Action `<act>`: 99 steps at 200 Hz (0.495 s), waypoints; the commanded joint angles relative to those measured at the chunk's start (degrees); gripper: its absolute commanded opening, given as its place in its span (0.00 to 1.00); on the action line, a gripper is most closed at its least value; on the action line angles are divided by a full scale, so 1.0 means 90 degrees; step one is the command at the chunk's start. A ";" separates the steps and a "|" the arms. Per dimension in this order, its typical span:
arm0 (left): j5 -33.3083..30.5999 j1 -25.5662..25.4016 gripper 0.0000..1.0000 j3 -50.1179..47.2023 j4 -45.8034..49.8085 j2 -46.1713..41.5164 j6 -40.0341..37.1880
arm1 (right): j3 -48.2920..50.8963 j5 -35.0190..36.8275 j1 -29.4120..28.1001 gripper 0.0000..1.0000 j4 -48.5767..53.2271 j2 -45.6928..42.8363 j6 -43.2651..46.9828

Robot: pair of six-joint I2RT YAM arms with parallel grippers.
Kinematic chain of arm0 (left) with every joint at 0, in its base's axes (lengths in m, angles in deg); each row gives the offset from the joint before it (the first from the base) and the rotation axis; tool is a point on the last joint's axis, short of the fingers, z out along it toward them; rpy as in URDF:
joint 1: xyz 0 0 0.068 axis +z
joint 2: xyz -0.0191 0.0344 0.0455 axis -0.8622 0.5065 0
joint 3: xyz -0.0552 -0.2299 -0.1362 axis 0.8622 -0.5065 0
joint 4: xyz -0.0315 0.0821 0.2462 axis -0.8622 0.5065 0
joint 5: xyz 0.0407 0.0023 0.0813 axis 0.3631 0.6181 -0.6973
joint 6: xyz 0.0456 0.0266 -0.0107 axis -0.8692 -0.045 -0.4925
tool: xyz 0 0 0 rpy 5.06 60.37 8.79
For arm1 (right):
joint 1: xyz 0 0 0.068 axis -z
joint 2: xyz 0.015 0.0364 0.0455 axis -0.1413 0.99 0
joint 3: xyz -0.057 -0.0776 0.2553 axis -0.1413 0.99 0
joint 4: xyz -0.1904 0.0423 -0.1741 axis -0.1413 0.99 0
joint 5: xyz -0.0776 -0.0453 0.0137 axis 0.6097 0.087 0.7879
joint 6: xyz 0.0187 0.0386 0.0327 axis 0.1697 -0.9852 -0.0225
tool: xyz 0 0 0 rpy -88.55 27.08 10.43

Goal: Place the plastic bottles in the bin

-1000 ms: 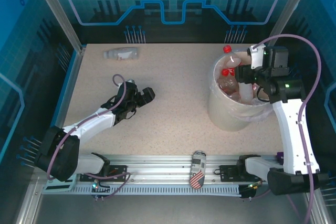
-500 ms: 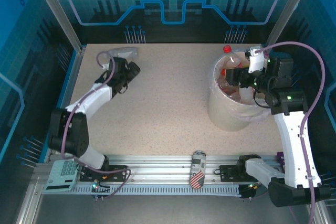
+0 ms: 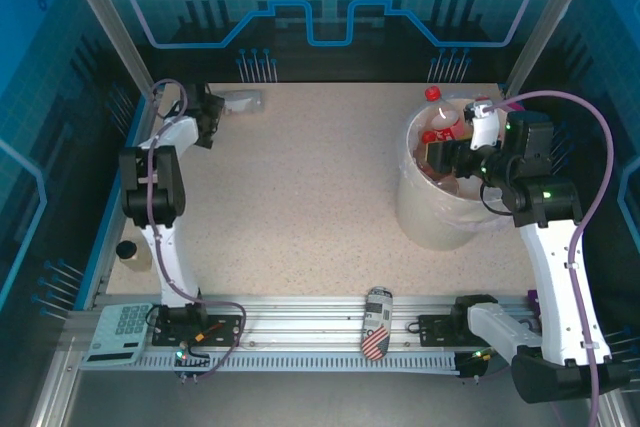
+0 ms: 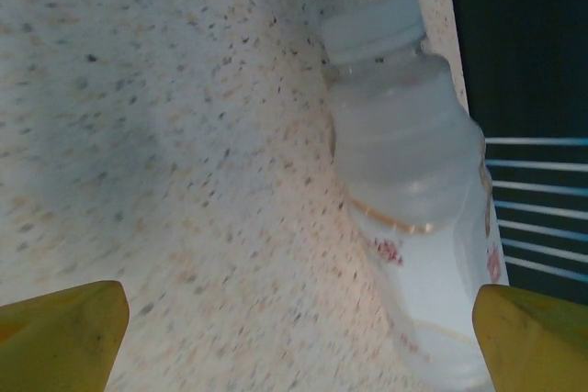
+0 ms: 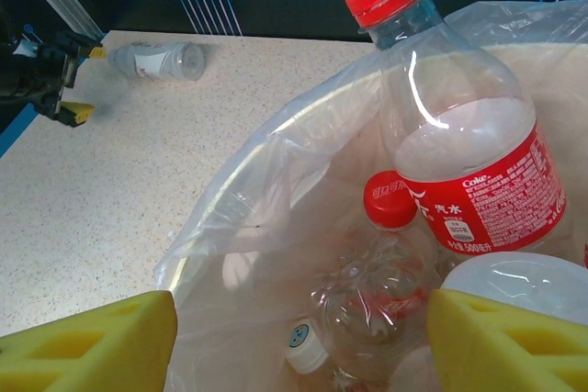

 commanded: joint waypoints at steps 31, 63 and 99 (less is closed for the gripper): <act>0.0493 0.0070 0.97 0.2135 0.0613 0.1421 0.0329 | 0.0312 0.0138 0.0025 0.73 -0.0011 -0.0218 -0.0055; 0.0644 0.0079 0.98 0.3289 0.1297 0.2184 0.0274 | 0.0516 0.0297 0.0023 0.72 -0.0019 -0.0370 -0.0046; 0.0956 0.0081 0.96 0.4237 0.1800 0.2910 0.0521 | 0.0666 0.0415 0.0024 0.72 -0.0065 -0.0507 -0.0006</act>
